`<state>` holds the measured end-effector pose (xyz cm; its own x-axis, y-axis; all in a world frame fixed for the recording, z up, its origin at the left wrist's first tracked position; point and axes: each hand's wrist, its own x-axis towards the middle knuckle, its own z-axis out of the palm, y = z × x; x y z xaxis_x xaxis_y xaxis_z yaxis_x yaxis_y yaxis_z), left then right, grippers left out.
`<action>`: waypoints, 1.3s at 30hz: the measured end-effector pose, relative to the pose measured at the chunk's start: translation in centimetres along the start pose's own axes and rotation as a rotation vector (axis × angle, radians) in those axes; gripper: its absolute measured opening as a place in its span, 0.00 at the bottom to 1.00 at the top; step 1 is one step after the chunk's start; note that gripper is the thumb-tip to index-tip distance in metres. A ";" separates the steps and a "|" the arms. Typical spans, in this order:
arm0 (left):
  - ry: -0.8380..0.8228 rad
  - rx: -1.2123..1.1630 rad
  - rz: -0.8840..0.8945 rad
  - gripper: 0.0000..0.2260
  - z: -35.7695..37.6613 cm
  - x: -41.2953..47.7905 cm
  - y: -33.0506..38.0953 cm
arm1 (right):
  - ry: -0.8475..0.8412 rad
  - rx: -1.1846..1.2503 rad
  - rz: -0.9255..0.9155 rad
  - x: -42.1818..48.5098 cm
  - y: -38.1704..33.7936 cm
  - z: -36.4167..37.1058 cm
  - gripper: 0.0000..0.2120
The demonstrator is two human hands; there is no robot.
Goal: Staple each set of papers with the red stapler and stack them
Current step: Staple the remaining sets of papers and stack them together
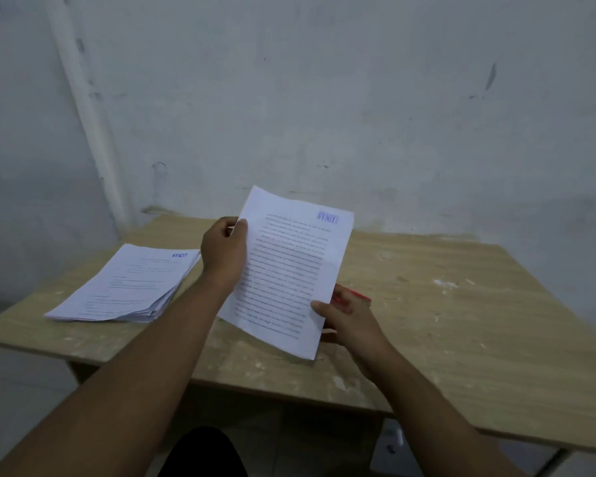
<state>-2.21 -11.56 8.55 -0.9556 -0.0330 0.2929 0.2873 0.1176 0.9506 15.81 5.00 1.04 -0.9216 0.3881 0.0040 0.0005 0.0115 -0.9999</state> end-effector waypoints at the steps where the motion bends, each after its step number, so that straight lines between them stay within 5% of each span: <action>1: -0.004 -0.008 0.001 0.08 -0.3 0.0 0.2 | 0.027 -0.007 -0.018 0.2 -0.4 0.3 0.16; 7: -0.295 0.010 -0.033 0.16 -4.0 0.8 -0.7 | 0.110 -0.004 -0.079 1.7 -3.1 2.3 0.11; 11: -0.434 0.253 -0.179 0.26 -7.1 1.8 -2.7 | 0.147 0.022 -0.059 3.0 -3.4 4.5 0.11; 19: -0.232 0.593 -0.057 0.18 -14.3 6.4 -5.9 | -0.046 -0.072 0.123 7.3 -3.2 13.2 0.14; 33: -0.096 0.858 -0.159 0.15 -25.5 14.6 -13.8 | -0.227 -0.588 -0.002 16.2 -0.1 28.4 0.08; 39: -0.164 1.032 -0.331 0.29 -26.1 16.1 -17.8 | -0.266 -0.740 -0.029 18.0 2.3 29.8 0.18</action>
<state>-20.98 -40.11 -0.96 -0.9944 -0.0928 -0.0508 -0.1055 0.9041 0.4141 -12.32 -15.50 -1.50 -0.9871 0.1458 -0.0664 0.1475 0.6654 -0.7318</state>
